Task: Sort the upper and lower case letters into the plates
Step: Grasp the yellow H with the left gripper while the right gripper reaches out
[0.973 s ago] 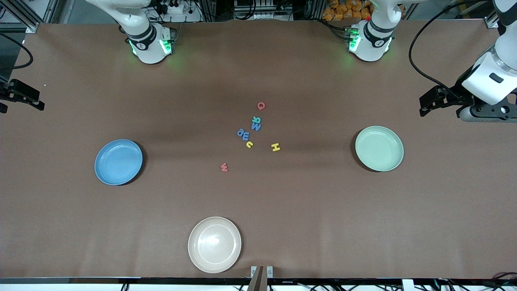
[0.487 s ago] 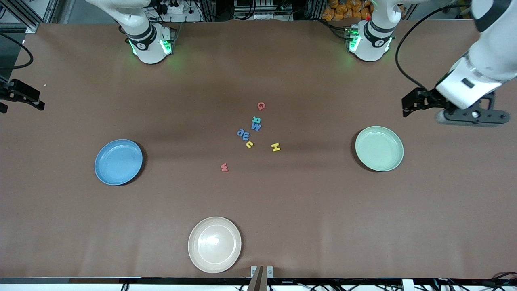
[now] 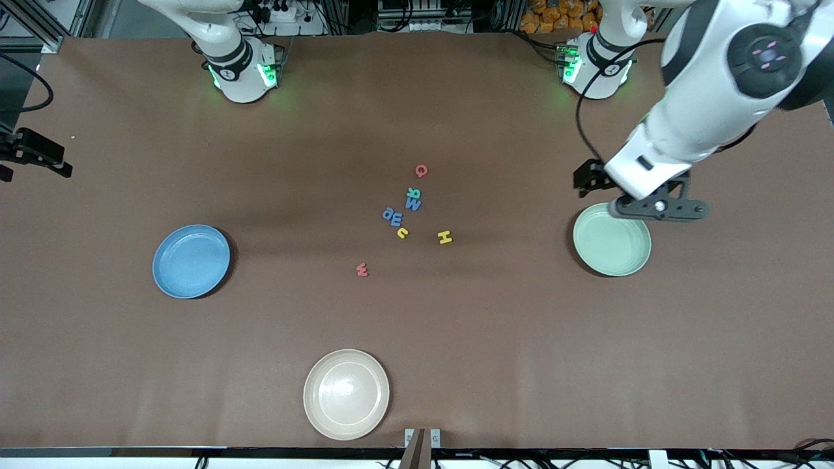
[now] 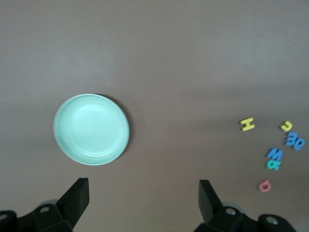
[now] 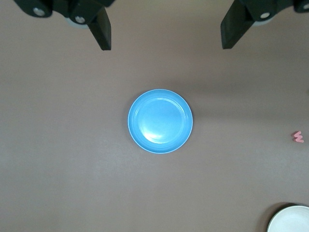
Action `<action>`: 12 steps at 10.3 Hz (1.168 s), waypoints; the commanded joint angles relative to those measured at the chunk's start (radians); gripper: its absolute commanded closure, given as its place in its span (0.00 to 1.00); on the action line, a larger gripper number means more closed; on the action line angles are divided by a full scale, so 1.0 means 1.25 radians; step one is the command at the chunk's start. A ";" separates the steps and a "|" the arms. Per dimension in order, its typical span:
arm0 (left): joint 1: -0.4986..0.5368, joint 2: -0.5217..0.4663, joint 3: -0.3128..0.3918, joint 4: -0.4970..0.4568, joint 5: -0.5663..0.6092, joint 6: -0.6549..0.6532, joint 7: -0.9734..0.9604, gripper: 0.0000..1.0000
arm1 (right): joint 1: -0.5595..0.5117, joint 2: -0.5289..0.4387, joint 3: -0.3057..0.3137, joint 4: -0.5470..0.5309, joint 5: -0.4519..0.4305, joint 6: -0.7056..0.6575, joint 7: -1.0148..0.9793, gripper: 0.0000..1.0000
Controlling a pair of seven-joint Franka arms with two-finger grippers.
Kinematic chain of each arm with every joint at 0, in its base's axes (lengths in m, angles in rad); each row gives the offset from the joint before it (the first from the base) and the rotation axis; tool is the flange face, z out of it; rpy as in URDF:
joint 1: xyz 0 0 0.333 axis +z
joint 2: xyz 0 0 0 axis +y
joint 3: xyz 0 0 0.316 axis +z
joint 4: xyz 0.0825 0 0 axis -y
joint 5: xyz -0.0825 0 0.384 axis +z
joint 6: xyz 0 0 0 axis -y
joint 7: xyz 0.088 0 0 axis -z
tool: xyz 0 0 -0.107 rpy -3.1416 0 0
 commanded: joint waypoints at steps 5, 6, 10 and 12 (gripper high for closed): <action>-0.172 0.235 0.002 0.031 0.062 0.141 -0.364 0.00 | 0.013 0.067 0.009 -0.002 0.028 0.004 0.006 0.00; -0.192 0.267 0.003 0.032 0.062 0.182 -0.408 0.00 | 0.023 0.086 0.009 -0.001 0.029 0.009 0.009 0.00; -0.256 0.416 0.003 0.028 0.067 0.454 -0.549 0.00 | 0.061 0.156 0.009 -0.001 0.047 0.046 0.012 0.00; -0.292 0.453 0.012 0.018 0.079 0.480 -0.563 0.00 | 0.061 0.188 0.009 -0.006 0.069 0.087 0.020 0.00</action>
